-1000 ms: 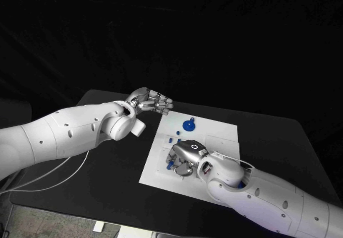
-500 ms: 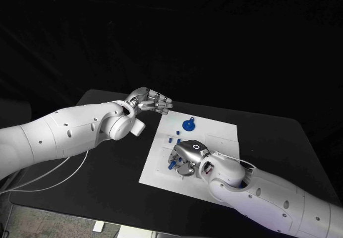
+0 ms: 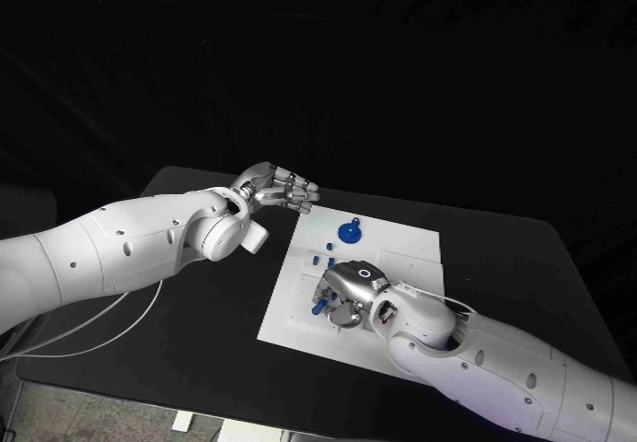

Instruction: Assemble the parts on the task board

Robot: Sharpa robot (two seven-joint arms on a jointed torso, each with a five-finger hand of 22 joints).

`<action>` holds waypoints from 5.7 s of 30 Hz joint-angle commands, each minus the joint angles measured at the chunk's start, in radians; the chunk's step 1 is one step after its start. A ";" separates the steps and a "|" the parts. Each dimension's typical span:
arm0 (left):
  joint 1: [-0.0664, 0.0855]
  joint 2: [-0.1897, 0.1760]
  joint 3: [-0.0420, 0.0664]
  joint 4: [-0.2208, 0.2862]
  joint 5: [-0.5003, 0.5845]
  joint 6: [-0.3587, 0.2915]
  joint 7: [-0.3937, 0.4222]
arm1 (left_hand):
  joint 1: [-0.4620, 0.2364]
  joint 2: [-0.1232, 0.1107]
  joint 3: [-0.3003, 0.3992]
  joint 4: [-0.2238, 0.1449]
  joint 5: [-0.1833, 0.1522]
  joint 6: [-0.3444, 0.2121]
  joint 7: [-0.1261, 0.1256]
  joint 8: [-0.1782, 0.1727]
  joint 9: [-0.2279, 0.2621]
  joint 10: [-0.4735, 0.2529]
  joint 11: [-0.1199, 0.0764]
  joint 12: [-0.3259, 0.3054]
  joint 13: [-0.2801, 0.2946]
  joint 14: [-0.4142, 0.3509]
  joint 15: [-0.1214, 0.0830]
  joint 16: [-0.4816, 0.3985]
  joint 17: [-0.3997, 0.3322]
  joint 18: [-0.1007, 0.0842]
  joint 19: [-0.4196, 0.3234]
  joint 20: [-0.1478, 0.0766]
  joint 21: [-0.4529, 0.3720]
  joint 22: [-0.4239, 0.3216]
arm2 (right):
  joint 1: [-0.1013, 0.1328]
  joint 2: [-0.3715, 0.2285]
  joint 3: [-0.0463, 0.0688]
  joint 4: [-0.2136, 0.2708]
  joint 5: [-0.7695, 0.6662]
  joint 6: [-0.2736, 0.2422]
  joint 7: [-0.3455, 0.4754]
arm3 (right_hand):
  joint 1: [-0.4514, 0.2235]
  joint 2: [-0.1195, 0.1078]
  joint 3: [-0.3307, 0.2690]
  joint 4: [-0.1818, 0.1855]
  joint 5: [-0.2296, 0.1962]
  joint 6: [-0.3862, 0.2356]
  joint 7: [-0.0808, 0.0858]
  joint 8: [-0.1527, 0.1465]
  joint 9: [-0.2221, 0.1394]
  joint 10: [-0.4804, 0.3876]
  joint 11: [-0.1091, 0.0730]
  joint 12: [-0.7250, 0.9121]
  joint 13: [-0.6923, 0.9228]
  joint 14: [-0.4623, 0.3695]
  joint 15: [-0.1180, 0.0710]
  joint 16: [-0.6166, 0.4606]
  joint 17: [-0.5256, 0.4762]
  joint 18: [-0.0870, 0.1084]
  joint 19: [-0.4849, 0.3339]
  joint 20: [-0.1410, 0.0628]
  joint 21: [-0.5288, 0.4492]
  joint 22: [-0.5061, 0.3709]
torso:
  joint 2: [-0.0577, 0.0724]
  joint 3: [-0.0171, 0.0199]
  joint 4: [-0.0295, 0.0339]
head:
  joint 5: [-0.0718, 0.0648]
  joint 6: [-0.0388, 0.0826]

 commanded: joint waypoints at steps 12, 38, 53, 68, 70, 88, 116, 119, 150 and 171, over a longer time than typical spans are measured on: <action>0.000 0.004 0.001 0.001 0.004 0.014 0.007 | -0.001 0.003 0.003 0.003 0.004 0.004 0.000 -0.001 0.000 -0.004 0.004 0.001 0.000 -0.003 0.002 0.000 0.001 0.002 0.003 0.004 0.006 -0.001 | -0.001 0.023 -0.020 -0.016 -0.005 0.022 -0.010 | -0.030 0.002 -0.059 0.030 0.005 -0.017 0.004 0.002 -0.003 0.005 -0.030 0.000 -0.001 -0.001 0.002 0.004 -0.007 0.013 0.027 0.002 -0.014 0.005 | 0.000 -0.0018 0.0021 | -0.009 -0.007; -0.001 0.006 0.001 -0.003 0.004 0.023 0.001 | -0.002 0.002 -0.001 0.005 0.003 0.001 0.001 -0.001 0.000 -0.007 0.005 0.001 0.000 -0.005 0.003 -0.001 0.001 0.001 0.002 0.005 0.004 -0.005 | -0.001 0.024 -0.048 -0.026 0.051 -0.081 -0.012 | 0.032 -0.057 -0.337 0.096 0.017 -0.213 0.048 0.002 -0.008 -0.262 0.047 0.003 -0.002 -0.002 0.057 0.015 -0.063 0.061 0.042 0.058 -0.036 -0.085 | 0.000 0.0010 0.0000 | -0.010 -0.010; -0.002 0.001 0.001 -0.001 0.004 0.023 0.000 | 0.000 0.002 -0.002 0.005 0.003 0.000 0.001 -0.001 0.000 -0.007 0.005 0.001 0.000 -0.006 0.004 0.000 0.001 0.002 0.001 0.005 0.004 -0.006 | -0.001 -0.034 -0.022 0.055 0.135 -0.208 -0.005 | 0.117 -0.117 -0.482 0.249 0.027 -0.288 0.018 0.001 -0.008 -0.331 0.062 0.005 -0.003 -0.007 0.060 0.020 -0.079 0.073 0.042 0.062 -0.006 -0.173 | -0.001 0.0004 -0.0019 | -0.020 -0.005; -0.006 -0.012 0.000 0.001 0.004 0.017 0.005 | 0.000 0.002 -0.003 0.005 0.003 0.001 0.001 -0.001 0.000 -0.006 0.004 0.001 0.000 -0.005 0.003 0.000 0.001 0.002 0.002 0.005 0.004 -0.007 | 0.001 -0.276 0.115 0.193 0.522 -0.122 0.059 | 0.030 0.012 -0.478 0.162 0.070 -0.070 -0.014 -0.001 0.001 0.028 -0.084 0.396 0.259 -0.004 -0.036 0.058 -0.035 -0.017 0.036 -0.030 0.063 -0.160 | -0.014 -0.0018 -0.0176 | -0.065 -0.013; -0.007 -0.014 0.000 0.000 0.004 0.016 0.006 | 0.000 0.002 -0.003 0.005 0.003 0.001 0.001 -0.001 0.000 -0.006 0.004 0.001 0.000 -0.005 0.003 0.000 0.001 0.002 0.002 0.005 0.004 -0.007 | 0.001 -0.310 0.120 0.202 0.562 -0.093 0.048 | 0.005 0.036 -0.466 0.145 0.079 -0.070 -0.015 0.002 0.006 -0.103 -0.086 0.624 0.485 -0.002 -0.039 0.069 -0.018 -0.027 0.036 -0.037 0.074 -0.148 | -0.015 -0.0014 -0.0194 | -0.072 -0.015; -0.035 -0.043 -0.001 0.028 0.008 0.010 0.016 | -0.005 0.000 -0.007 0.007 0.002 -0.001 0.002 -0.001 0.000 -0.005 0.004 0.001 0.000 -0.004 0.003 0.000 0.002 0.001 0.003 0.005 0.004 -0.009 | 0.001 -0.442 0.129 0.176 0.822 0.214 -0.412 | -0.165 0.012 -0.321 0.260 0.029 -0.115 -0.021 0.003 0.157 -0.010 -0.087 1.076 1.137 -0.005 -0.034 0.236 0.241 -0.007 0.025 -0.033 0.190 0.019 | -0.026 0.0087 -0.0269 | -0.111 -0.035; -0.040 -0.049 -0.001 0.043 0.013 0.015 0.021 | -0.008 -0.001 -0.012 0.008 0.001 -0.003 0.002 -0.001 0.000 -0.006 0.005 0.001 0.000 -0.005 0.004 0.000 0.002 0.001 0.004 0.006 0.004 -0.011 | -0.005 -0.402 0.118 0.128 0.830 0.305 -0.531 | -0.218 -0.062 -0.331 0.397 0.003 -0.176 -0.002 0.003 0.144 0.011 -0.075 1.064 1.196 0.002 -0.027 0.262 0.301 -0.005 0.032 -0.027 0.239 0.147 | -0.025 0.0037 -0.0220 | -0.128 -0.045; -0.040 -0.049 -0.001 0.043 0.015 0.016 0.023 | -0.007 -0.002 -0.016 0.009 0.000 -0.005 0.002 -0.001 0.000 -0.007 0.005 0.001 0.000 -0.006 0.004 0.000 0.002 0.001 0.004 0.007 0.003 -0.015 | -0.009 -0.388 0.116 0.114 0.827 0.296 -0.529 | -0.217 -0.070 -0.333 0.400 0.003 -0.188 0.002 0.002 0.132 0.008 -0.072 1.061 1.195 0.001 -0.025 0.262 0.301 -0.003 0.032 -0.025 0.238 0.150 | -0.025 0.0038 -0.0222 | -0.126 -0.043; -0.040 -0.053 -0.001 0.044 0.019 0.026 0.017 | -0.009 -0.002 -0.021 0.011 -0.004 -0.008 0.003 -0.001 0.000 -0.008 0.006 0.001 0.000 -0.008 0.005 -0.001 0.002 0.001 0.004 0.008 0.001 -0.017 | -0.018 -0.303 0.078 0.060 0.824 0.265 -0.514 | -0.213 -0.085 -0.341 0.427 0.001 -0.169 0.000 0.004 0.057 0.009 -0.074 1.053 1.198 0.003 -0.027 0.251 0.313 -0.005 0.039 -0.027 0.210 0.188 | -0.024 0.0020 -0.0220 | -0.120 -0.051; -0.040 -0.053 -0.001 0.044 0.019 0.029 0.008 | -0.005 0.001 -0.026 0.010 -0.003 -0.007 0.003 -0.001 0.000 -0.010 0.006 0.001 0.000 -0.009 0.005 0.000 0.002 0.001 0.005 0.008 0.001 -0.022 | -0.018 -0.263 0.052 0.029 0.817 0.262 -0.518 | -0.206 -0.052 -0.334 0.380 0.004 -0.163 -0.001 0.004 0.058 0.010 -0.074 1.053 1.200 0.005 -0.026 0.249 0.316 -0.006 0.040 -0.025 0.203 0.207 | -0.024 0.0040 -0.0240 | -0.122 -0.055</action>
